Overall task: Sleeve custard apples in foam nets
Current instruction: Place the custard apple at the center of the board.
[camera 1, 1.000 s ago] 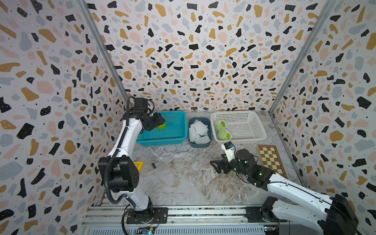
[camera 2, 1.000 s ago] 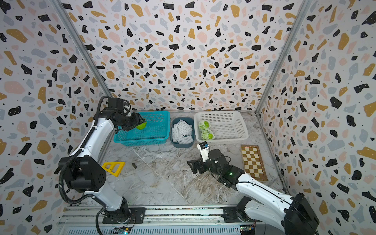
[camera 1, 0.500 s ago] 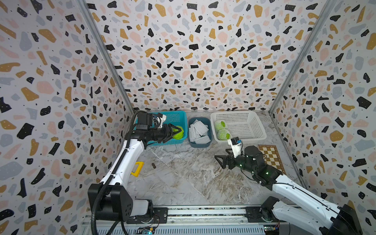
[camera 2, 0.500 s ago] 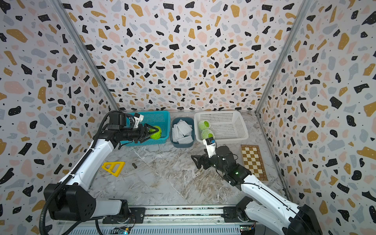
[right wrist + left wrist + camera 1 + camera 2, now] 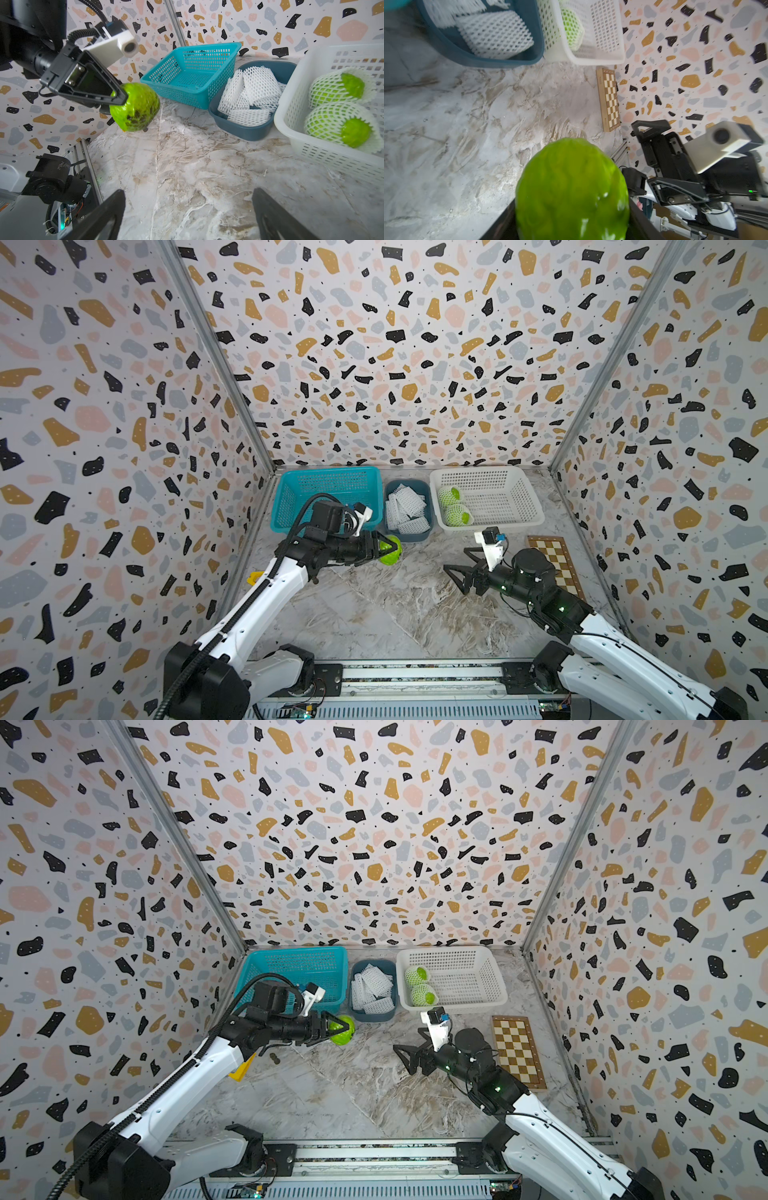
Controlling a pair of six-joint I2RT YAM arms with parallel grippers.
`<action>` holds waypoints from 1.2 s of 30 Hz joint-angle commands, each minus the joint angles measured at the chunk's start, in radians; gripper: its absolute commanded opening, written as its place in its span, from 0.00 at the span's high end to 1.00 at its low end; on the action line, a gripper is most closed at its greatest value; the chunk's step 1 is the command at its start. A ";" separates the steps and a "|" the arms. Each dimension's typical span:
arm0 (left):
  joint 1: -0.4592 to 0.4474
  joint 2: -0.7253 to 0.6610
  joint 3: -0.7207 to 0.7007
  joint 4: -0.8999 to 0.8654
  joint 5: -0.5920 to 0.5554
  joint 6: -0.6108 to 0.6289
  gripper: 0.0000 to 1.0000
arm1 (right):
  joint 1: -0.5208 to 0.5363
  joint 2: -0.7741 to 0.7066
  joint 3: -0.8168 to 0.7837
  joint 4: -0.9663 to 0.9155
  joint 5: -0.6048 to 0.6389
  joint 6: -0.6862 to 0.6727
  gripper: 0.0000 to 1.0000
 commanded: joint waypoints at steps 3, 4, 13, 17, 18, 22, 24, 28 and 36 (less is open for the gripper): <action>-0.162 0.054 -0.023 0.054 -0.313 -0.012 0.50 | -0.005 -0.043 -0.029 -0.049 0.053 0.025 0.03; -0.190 0.073 -0.018 0.054 -0.350 -0.007 0.50 | -0.007 -0.045 -0.034 -0.055 0.061 0.027 0.03; -0.388 0.313 0.091 0.031 -0.621 0.016 0.49 | -0.026 -0.099 -0.084 -0.085 0.131 0.069 0.03; -0.435 0.423 0.172 0.000 -0.683 0.046 0.48 | -0.044 -0.124 -0.098 -0.097 0.152 0.071 0.03; -0.444 0.457 0.199 -0.020 -0.697 0.052 0.47 | -0.049 -0.129 -0.104 -0.096 0.156 0.070 0.03; -0.476 0.553 0.287 -0.077 -0.751 0.086 0.47 | -0.072 -0.138 -0.117 -0.098 0.160 0.068 0.03; -0.488 0.586 0.313 -0.089 -0.782 0.097 0.46 | -0.088 -0.144 -0.120 -0.103 0.157 0.069 0.03; -0.507 0.636 0.347 -0.117 -0.836 0.119 0.46 | -0.112 -0.167 -0.129 -0.108 0.155 0.071 0.03; -0.553 0.708 0.388 -0.150 -0.911 0.132 0.45 | -0.140 -0.183 -0.137 -0.111 0.149 0.071 0.03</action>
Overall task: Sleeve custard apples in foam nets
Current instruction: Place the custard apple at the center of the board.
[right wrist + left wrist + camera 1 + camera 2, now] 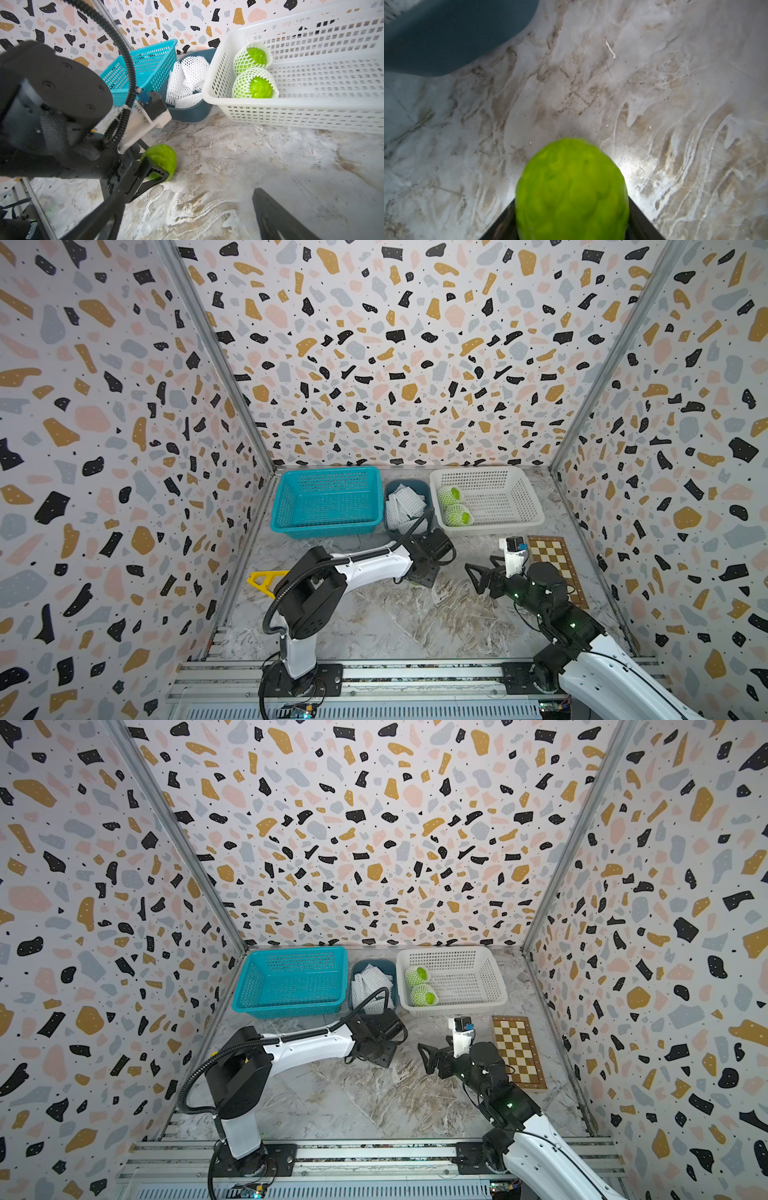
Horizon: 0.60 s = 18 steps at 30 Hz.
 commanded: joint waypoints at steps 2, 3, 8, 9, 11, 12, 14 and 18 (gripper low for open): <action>-0.017 0.020 0.031 -0.031 -0.057 0.020 0.45 | -0.013 -0.006 -0.002 -0.012 0.000 0.004 0.03; -0.021 0.027 0.037 -0.036 -0.065 0.020 0.44 | -0.013 -0.005 -0.002 -0.012 -0.001 0.006 0.03; -0.033 0.047 0.055 -0.061 -0.083 0.029 0.37 | -0.021 -0.006 -0.005 -0.012 -0.001 0.014 0.03; -0.034 0.046 0.056 -0.063 -0.083 0.029 0.35 | -0.023 -0.006 -0.005 -0.011 -0.001 0.015 0.02; -0.035 0.041 0.059 -0.067 -0.081 0.028 0.28 | -0.026 -0.002 -0.003 -0.011 -0.001 0.017 0.03; -0.034 0.035 0.060 -0.071 -0.078 0.028 0.25 | -0.027 -0.001 -0.002 -0.010 -0.001 0.017 0.03; -0.036 0.017 0.061 -0.073 -0.069 0.030 0.22 | -0.030 0.004 0.005 -0.012 -0.001 0.016 0.03; -0.037 -0.039 0.059 -0.085 -0.054 0.029 0.19 | -0.034 0.019 0.026 -0.019 -0.001 0.011 0.02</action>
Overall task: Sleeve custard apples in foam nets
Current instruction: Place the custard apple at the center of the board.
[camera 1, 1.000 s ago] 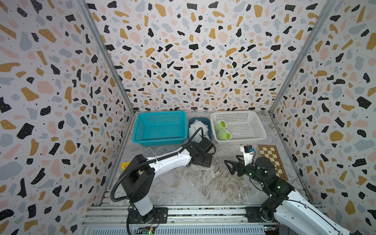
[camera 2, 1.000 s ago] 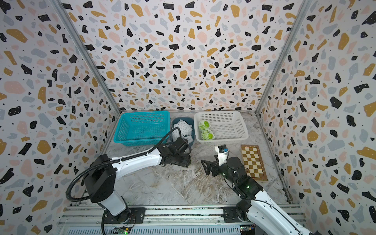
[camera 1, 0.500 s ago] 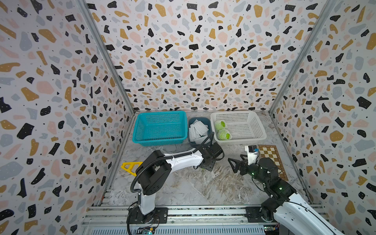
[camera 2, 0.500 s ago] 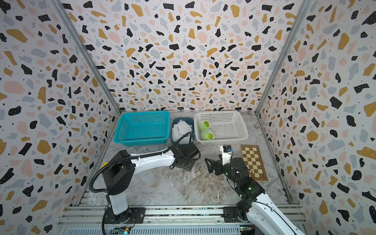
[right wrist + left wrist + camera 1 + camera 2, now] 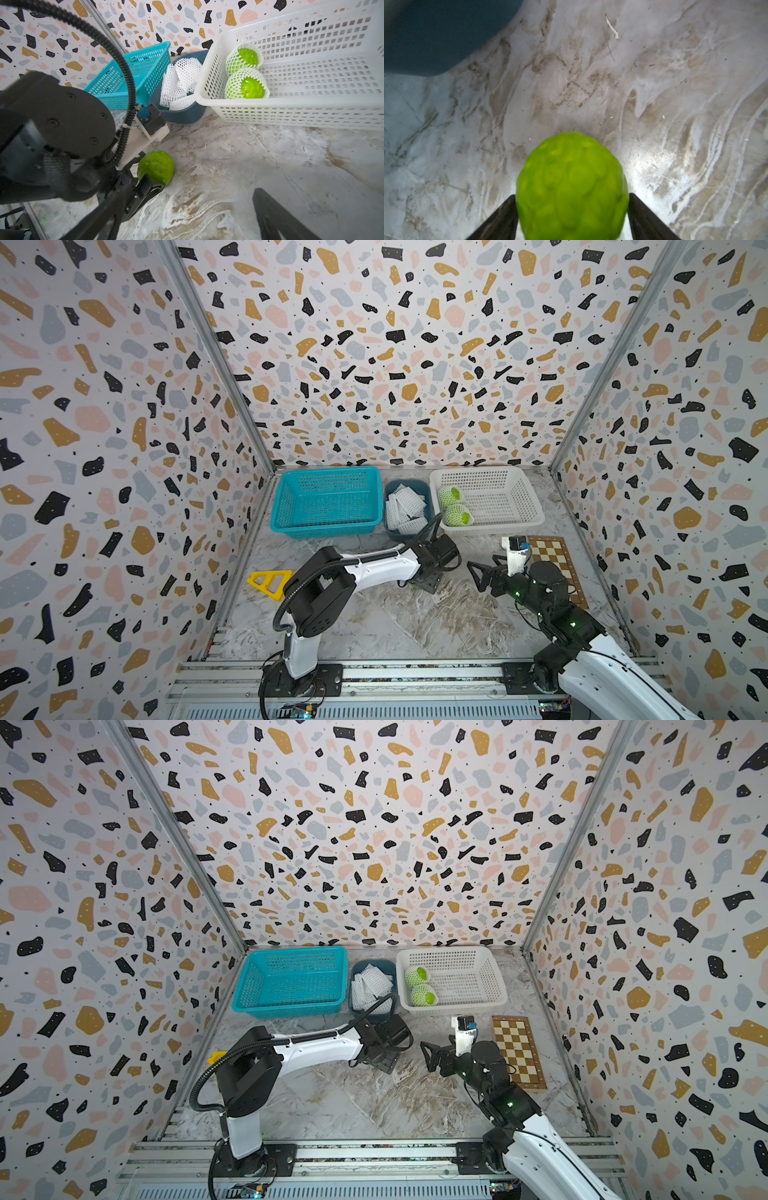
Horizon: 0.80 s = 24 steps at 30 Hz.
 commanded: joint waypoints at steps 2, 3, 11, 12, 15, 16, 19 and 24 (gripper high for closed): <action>-0.007 -0.107 0.017 -0.032 0.004 0.006 0.17 | -0.007 0.019 0.042 -0.023 -0.007 0.001 0.02; -0.009 -0.130 0.006 -0.029 0.006 0.004 0.17 | -0.008 0.026 0.049 -0.027 -0.009 -0.001 0.02; -0.007 -0.407 -0.171 0.003 -0.007 -0.032 0.16 | -0.008 0.150 0.140 -0.029 -0.045 -0.015 0.03; -0.006 -0.441 -0.193 0.007 -0.013 -0.043 0.17 | -0.007 0.178 0.157 -0.030 -0.055 -0.018 0.03; 0.001 -0.549 -0.281 0.027 -0.026 -0.082 0.16 | -0.006 0.272 0.214 -0.028 -0.076 -0.026 0.05; 0.005 -0.591 -0.316 0.043 -0.038 -0.100 0.15 | -0.006 0.307 0.233 -0.024 -0.083 -0.027 0.06; 0.036 -0.694 -0.424 0.078 -0.046 -0.153 0.14 | -0.002 0.410 0.296 -0.012 -0.109 -0.030 0.08; 0.131 -0.844 -0.552 0.103 0.043 -0.217 0.14 | 0.045 0.599 0.424 -0.019 -0.103 -0.052 0.11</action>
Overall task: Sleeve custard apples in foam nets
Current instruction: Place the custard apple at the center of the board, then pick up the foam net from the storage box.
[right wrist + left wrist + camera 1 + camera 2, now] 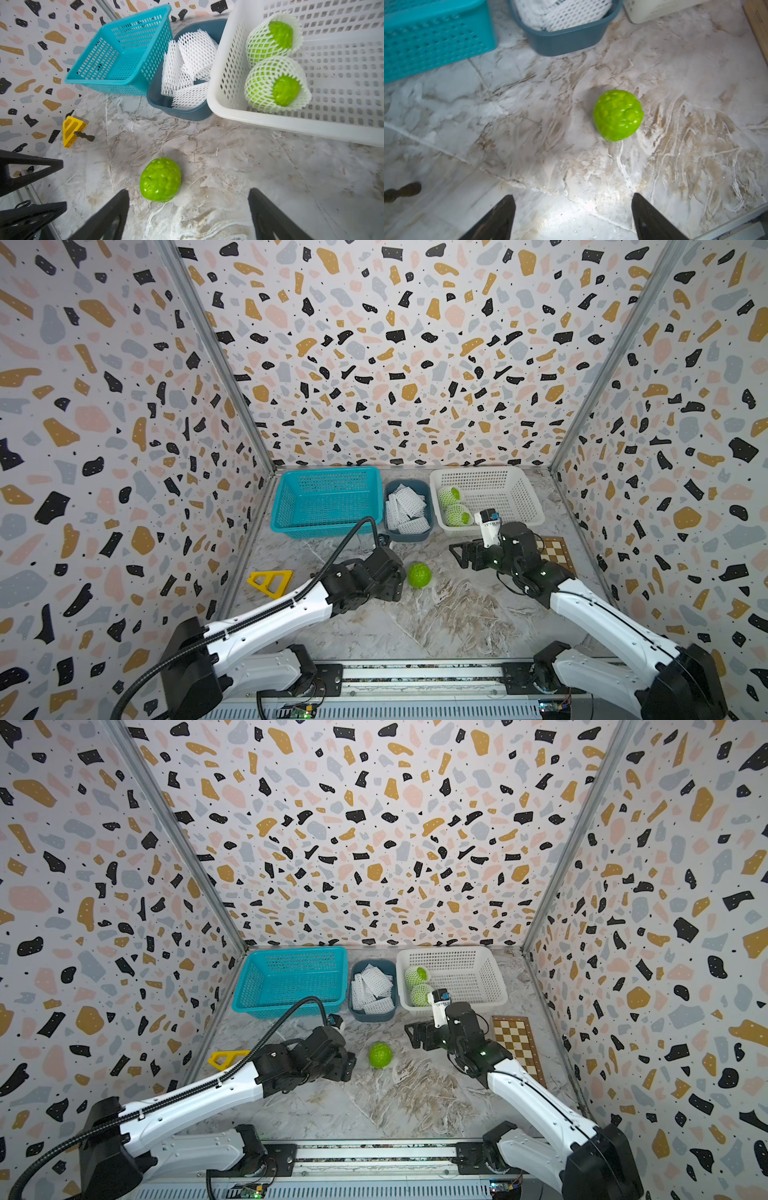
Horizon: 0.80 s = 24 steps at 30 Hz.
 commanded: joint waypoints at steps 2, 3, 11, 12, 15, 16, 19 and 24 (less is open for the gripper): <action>0.061 -0.123 -0.081 0.061 0.065 -0.072 0.18 | 0.047 0.107 0.122 0.010 0.006 -0.026 0.12; 0.073 -0.144 -0.095 0.066 0.078 -0.077 0.20 | 0.053 0.133 0.144 0.015 0.008 -0.025 0.12; 0.154 -0.207 -0.144 0.066 0.165 -0.095 0.25 | 0.070 0.404 0.359 0.032 0.010 -0.006 0.19; 0.160 -0.211 -0.149 0.069 0.169 -0.098 0.25 | 0.070 0.438 0.391 0.030 0.003 -0.007 0.20; 0.174 -0.217 -0.165 0.084 0.188 -0.111 0.25 | 0.064 0.542 0.475 0.031 -0.005 0.016 0.24; 0.177 -0.217 -0.169 0.089 0.193 -0.114 0.25 | 0.056 0.579 0.502 0.032 -0.015 0.029 0.24; 0.185 -0.214 -0.172 0.092 0.194 -0.119 0.25 | 0.037 0.677 0.566 0.034 -0.023 0.066 0.25; 0.193 -0.213 -0.172 0.089 0.202 -0.121 0.25 | 0.023 0.806 0.665 0.047 -0.033 0.098 0.26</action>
